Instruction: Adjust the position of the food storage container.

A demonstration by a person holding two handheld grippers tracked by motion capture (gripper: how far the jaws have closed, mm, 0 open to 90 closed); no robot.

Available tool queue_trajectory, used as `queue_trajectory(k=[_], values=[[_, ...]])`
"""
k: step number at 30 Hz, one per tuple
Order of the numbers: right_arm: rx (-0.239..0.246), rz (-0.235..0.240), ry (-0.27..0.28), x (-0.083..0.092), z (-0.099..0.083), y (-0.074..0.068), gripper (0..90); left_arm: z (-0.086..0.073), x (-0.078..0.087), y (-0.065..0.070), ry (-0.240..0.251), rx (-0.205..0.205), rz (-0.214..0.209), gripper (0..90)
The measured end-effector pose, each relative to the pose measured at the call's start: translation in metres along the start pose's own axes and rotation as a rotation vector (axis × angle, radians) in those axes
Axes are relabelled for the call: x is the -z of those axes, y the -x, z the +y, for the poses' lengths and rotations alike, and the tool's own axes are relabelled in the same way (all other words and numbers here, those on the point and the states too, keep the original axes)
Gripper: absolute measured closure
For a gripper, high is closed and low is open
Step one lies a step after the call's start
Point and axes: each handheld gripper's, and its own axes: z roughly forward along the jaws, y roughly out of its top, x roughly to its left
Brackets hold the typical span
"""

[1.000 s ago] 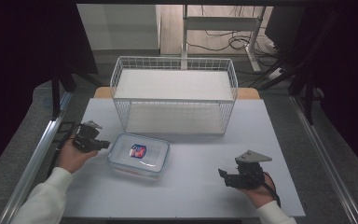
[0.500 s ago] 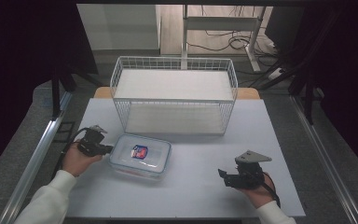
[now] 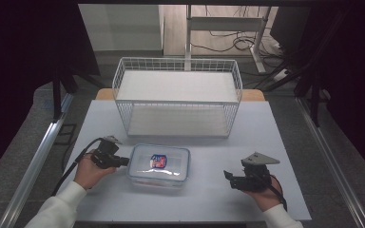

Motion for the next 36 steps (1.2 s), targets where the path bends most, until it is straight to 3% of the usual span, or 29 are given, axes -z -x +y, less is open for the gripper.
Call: queue_trajectory(k=[12,19,27,32,36], values=[[-0.002,-0.011,0.006,0.001,0.0,0.001,21.9,0.001,-0.022,0.027,-0.046,-0.05,-0.061,90.0],[-0.006,-0.023,0.016,0.002,0.0,0.002,22.0,0.002,-0.025,0.033,-0.044,-0.05,-0.099,90.0],[-0.002,-0.027,0.018,0.001,0.0,0.001,22.0,0.001,-0.025,0.033,-0.032,-0.051,-0.09,90.0],[-0.001,-0.032,0.045,0.004,0.0,0.0,22.4,0.0,-0.004,0.026,0.059,-0.024,-0.052,90.0],[0.006,-0.002,0.079,0.007,0.001,-0.003,22.4,-0.004,0.013,0.029,0.134,-0.011,-0.046,88.4]])
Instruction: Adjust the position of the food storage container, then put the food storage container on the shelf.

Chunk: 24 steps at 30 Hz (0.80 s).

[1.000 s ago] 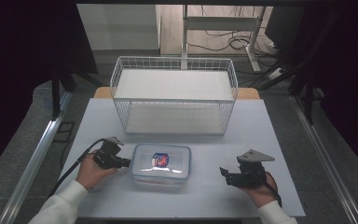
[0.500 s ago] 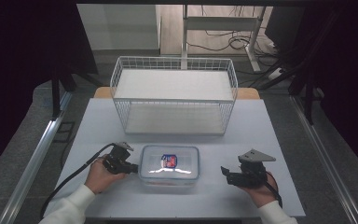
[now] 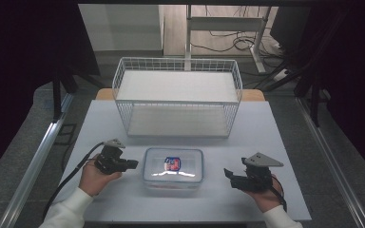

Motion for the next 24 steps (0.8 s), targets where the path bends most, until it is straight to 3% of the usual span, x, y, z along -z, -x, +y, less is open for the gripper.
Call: queue_trajectory(k=[4,7,10,13,20,24], values=[[0.002,0.034,-0.008,-0.003,-0.001,-0.001,21.9,-0.002,0.011,0.001,0.053,0.031,0.016,71.5],[-0.003,0.061,-0.01,-0.003,-0.001,-0.001,20.7,-0.002,0.019,0.001,0.103,0.054,0.031,42.1],[0.003,0.066,0.002,-0.004,-0.001,-0.002,19.8,-0.003,0.026,0.001,0.144,0.07,0.005,28.1],[0.001,0.071,0.011,-0.004,-0.001,-0.002,18.4,-0.004,0.03,0.002,0.162,0.076,-0.018,25.1],[-0.013,0.113,-0.002,-0.007,0.001,-0.006,16.8,-0.004,0.03,0.001,0.172,0.097,-0.014,20.8],[-0.023,0.144,-0.011,-0.008,0.003,-0.007,16.7,-0.003,0.028,0.002,0.177,0.114,-0.041,17.6]])
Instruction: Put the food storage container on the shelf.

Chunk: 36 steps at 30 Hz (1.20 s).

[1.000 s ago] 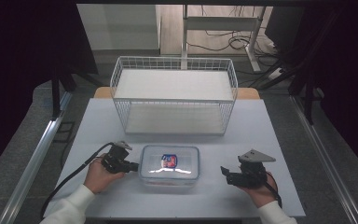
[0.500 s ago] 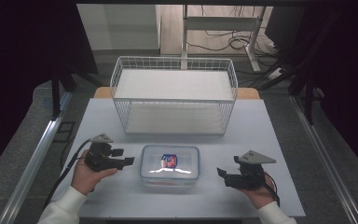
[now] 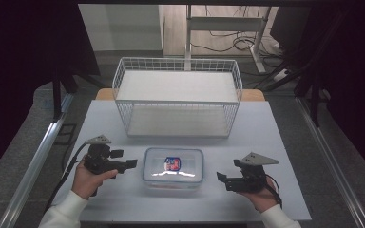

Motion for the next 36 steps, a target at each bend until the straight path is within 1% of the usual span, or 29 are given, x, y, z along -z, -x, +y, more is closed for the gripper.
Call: queue_trajectory(k=[2,6,9,12,15,18,21,22,24,27,29,30,31,34,36], values=[[-0.002,0.007,0.004,0.0,0.002,0.0,17.3,0.0,-0.001,0.0,0.003,0.016,-0.006,15.7],[-0.038,0.035,0.005,-0.002,0.006,0.001,17.5,0.0,-0.004,0.001,0.009,0.022,-0.018,14.5],[-0.053,0.061,-0.008,-0.004,0.008,0.001,17.3,0.0,-0.006,0.002,0.004,0.028,-0.034,13.9],[-0.061,0.08,-0.014,-0.006,0.009,0.0,17.6,0.0,-0.01,0.002,-0.005,0.044,-0.044,13.1],[-0.059,0.098,-0.008,-0.008,0.011,-0.001,19.3,0.0,-0.017,0.0,-0.014,0.064,-0.058,12.2],[-0.069,0.12,-0.012,-0.012,0.013,-0.002,19.2,0.0,-0.026,-0.001,-0.036,0.084,-0.082,11.8],[-0.065,0.144,-0.01,-0.018,0.014,-0.004,20.4,0.0,-0.035,-0.004,-0.054,0.109,-0.109,11.8],[-0.07,0.155,-0.011,-0.02,0.014,-0.004,20.7,0.0,-0.038,-0.005,-0.059,0.115,-0.119,11.8],[-0.091,0.175,-0.022,-0.027,0.015,-0.003,20.7,0.0,-0.043,-0.007,-0.067,0.126,-0.138,11.8],[-0.112,0.189,-0.039,-0.035,0.018,-0.001,19.9,0.0,-0.05,-0.01,-0.079,0.136,-0.171,12.1],[-0.139,0.205,-0.047,-0.042,0.02,0.0,18.9,-0.001,-0.055,-0.012,-0.091,0.143,-0.178,12.5],[-0.155,0.214,-0.054,-0.045,0.022,0.0,18.2,-0.001,-0.055,-0.012,-0.091,0.143,-0.178,12.8],[-0.162,0.224,-0.055,-0.049,0.023,0.001,17.6,-0.001,-0.058,-0.014,-0.102,0.147,-0.194,13.0],[-0.174,0.233,-0.074,-0.057,0.026,0.001,16.1,-0.002,-0.063,-0.015,-0.113,0.163,-0.225,13.2],[-0.199,0.248,-0.095,-0.064,0.027,0.001,15.0,-0.003,-0.066,-0.015,-0.12,0.172,-0.235,13.7]])
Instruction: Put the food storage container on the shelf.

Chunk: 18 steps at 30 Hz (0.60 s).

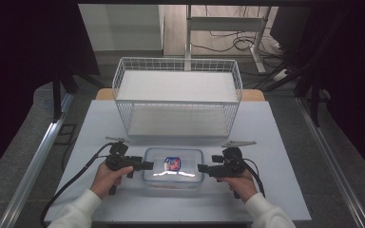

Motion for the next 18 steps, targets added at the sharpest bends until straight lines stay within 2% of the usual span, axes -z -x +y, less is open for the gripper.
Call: queue_trajectory(k=[6,11,16,18], values=[[-0.133,0.093,-0.051,-0.018,0.001,0.006,14.5,-0.003,-0.005,0.0,-0.026,0.011,-0.033,16.0],[-0.179,0.125,-0.094,-0.025,-0.003,0.006,14.4,-0.004,-0.007,0.001,-0.032,0.012,-0.038,20.2],[-0.21,0.165,-0.109,-0.028,-0.004,0.007,17.8,-0.004,-0.006,0.0,-0.032,0.026,-0.04,22.5],[-0.219,0.162,-0.113,-0.027,-0.004,0.006,19.3,-0.004,-0.004,0.0,-0.029,0.031,-0.039,24.0]])
